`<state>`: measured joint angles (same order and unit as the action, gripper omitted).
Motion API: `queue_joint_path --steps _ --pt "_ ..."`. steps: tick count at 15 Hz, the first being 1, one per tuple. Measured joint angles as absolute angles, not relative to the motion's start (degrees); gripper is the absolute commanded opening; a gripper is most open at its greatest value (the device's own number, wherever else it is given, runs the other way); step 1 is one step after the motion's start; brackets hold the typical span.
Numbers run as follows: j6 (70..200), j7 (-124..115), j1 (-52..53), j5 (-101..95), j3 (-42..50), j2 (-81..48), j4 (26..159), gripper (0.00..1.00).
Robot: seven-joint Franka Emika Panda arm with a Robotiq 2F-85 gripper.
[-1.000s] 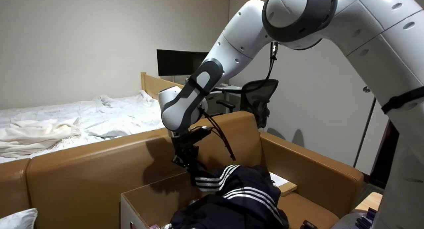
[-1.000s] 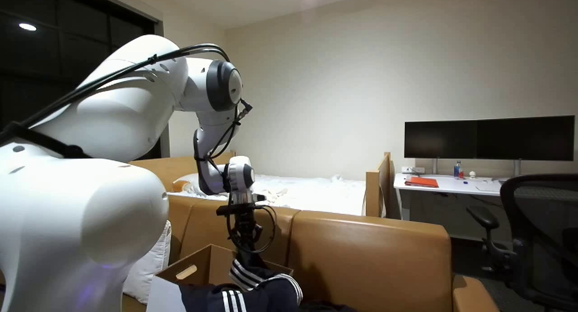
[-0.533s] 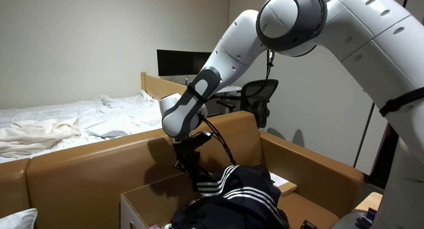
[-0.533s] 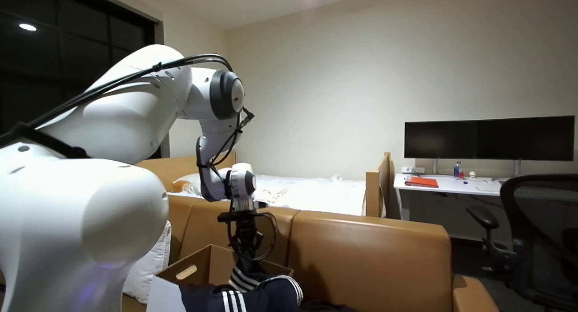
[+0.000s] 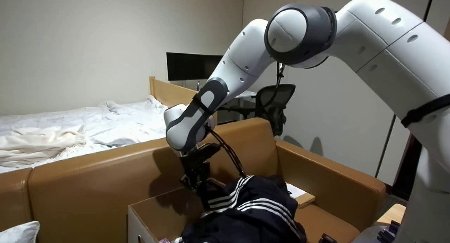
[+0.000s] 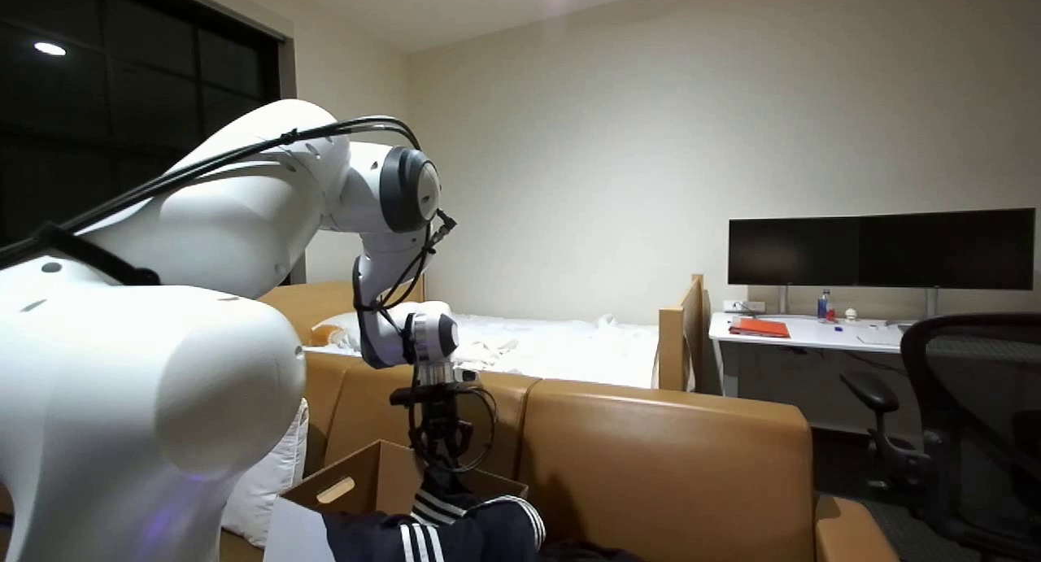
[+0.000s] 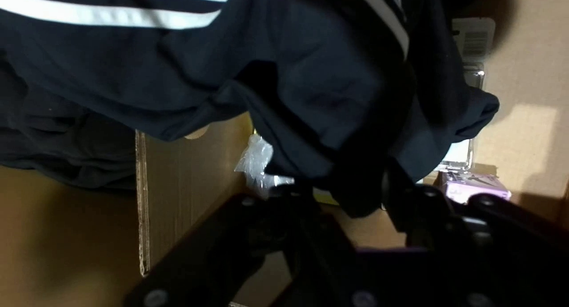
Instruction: Put the black trousers in the box
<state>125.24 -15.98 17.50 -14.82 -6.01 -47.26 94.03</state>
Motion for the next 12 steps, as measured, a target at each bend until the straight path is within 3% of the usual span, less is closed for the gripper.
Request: queue_joint_path --steps 4,12 --pt "124.1 -16.0 19.0 -14.9 -5.4 -45.2 92.6 0.98" --pt "122.5 -26.3 21.2 -13.3 -4.3 -30.4 99.2 1.00"
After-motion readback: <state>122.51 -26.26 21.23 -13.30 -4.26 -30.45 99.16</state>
